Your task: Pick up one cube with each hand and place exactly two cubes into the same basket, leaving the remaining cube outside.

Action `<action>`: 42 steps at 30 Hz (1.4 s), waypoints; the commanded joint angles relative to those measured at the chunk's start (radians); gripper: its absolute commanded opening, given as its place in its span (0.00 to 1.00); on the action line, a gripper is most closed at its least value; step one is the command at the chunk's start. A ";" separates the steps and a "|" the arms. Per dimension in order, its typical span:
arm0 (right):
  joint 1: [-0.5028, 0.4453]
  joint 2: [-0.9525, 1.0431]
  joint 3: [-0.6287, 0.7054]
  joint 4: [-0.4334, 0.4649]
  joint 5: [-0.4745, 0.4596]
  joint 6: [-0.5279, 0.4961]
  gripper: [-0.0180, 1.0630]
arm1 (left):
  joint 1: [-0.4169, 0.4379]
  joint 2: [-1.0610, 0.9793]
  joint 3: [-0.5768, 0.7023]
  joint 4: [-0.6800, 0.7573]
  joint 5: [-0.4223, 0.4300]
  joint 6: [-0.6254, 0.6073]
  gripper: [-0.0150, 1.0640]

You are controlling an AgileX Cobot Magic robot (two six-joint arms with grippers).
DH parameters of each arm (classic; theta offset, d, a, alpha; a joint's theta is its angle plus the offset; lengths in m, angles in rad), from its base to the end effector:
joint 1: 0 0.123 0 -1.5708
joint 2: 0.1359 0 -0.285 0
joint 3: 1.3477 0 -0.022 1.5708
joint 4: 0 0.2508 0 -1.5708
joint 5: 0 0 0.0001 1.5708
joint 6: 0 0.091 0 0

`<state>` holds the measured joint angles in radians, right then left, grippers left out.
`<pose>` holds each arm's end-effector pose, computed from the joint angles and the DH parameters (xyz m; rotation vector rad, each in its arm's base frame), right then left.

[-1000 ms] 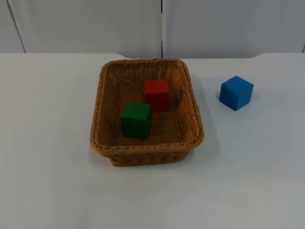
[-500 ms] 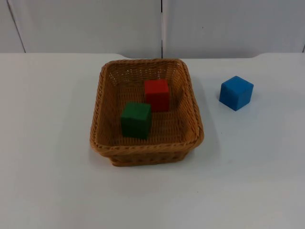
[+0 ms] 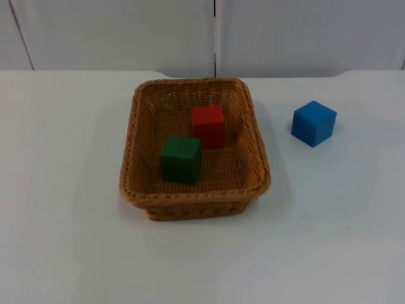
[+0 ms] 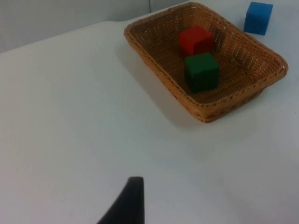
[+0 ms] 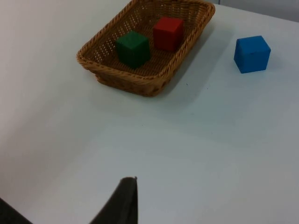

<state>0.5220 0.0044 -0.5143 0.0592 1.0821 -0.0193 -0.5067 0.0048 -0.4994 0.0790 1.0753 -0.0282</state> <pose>-0.0083 0.0007 0.2797 -0.5589 1.9997 0.3810 -0.0011 0.0078 0.2762 0.4866 2.0120 -0.2351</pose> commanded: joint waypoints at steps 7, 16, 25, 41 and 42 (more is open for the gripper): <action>0.001 -0.004 0.001 -0.001 -0.005 0.002 0.99 | 0.000 -0.005 0.006 -0.005 0.000 0.000 0.99; 0.001 -0.004 0.001 -0.001 -0.005 0.002 0.99 | 0.000 -0.005 0.006 -0.003 0.000 0.000 0.99; -0.093 -0.004 0.001 -0.001 -0.005 0.002 0.99 | 0.000 -0.005 0.006 -0.003 0.000 0.000 0.99; -0.417 -0.004 0.001 0.001 -0.005 0.002 0.99 | 0.000 -0.005 0.006 0.004 0.000 0.000 0.99; -0.417 -0.004 0.001 0.001 -0.005 0.002 0.99 | 0.000 -0.005 0.006 0.004 0.000 0.000 0.99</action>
<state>0.1186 0.0044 -0.5143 0.0592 1.0821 -0.0176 -0.5067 0.0048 -0.4994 0.0790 1.0753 -0.0282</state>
